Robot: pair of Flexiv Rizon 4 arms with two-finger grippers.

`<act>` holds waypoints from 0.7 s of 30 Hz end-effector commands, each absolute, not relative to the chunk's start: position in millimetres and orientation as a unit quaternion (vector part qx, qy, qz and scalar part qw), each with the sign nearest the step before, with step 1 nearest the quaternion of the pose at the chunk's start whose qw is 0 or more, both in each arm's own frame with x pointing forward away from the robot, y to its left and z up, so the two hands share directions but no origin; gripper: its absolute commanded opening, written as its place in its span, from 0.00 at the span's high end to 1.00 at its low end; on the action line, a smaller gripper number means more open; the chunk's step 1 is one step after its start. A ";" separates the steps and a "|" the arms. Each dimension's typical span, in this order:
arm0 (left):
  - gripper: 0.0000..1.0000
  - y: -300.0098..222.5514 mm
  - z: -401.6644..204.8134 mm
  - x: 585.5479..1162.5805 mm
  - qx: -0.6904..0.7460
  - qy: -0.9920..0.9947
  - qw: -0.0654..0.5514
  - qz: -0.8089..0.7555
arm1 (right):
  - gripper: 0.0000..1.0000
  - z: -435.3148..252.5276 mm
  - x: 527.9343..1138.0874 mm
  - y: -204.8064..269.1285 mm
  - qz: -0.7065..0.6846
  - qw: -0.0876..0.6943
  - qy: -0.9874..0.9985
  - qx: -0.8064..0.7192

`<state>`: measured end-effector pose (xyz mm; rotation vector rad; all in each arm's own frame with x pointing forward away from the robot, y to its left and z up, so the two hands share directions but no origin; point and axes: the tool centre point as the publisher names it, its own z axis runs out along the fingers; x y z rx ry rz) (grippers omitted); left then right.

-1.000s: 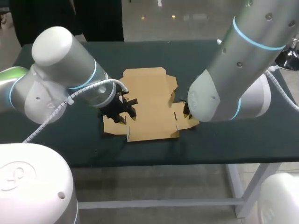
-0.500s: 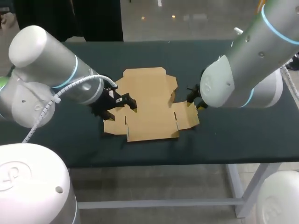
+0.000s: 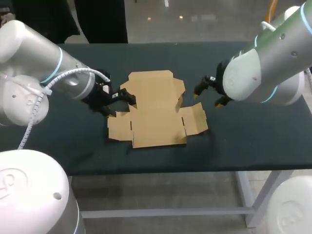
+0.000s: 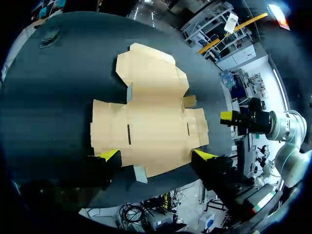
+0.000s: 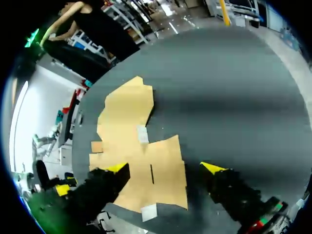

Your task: Assemble the packaging by folding the flat box into shape, placing the metal phone stand inside, and closing the box properly

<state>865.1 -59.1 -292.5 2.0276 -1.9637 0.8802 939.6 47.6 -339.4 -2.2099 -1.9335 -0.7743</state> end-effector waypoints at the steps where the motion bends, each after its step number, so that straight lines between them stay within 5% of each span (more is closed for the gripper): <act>1: 0.00 -53.5 -295.4 882.4 0.673 -0.668 0.110 0.297 | 0.00 -346.0 960.1 45.5 -0.339 0.257 -0.636 -0.644; 21: 0.00 -42.9 -292.5 907.1 0.649 -0.686 0.134 0.300 | 0.00 -351.2 988.8 50.6 -0.367 0.293 -0.646 -0.602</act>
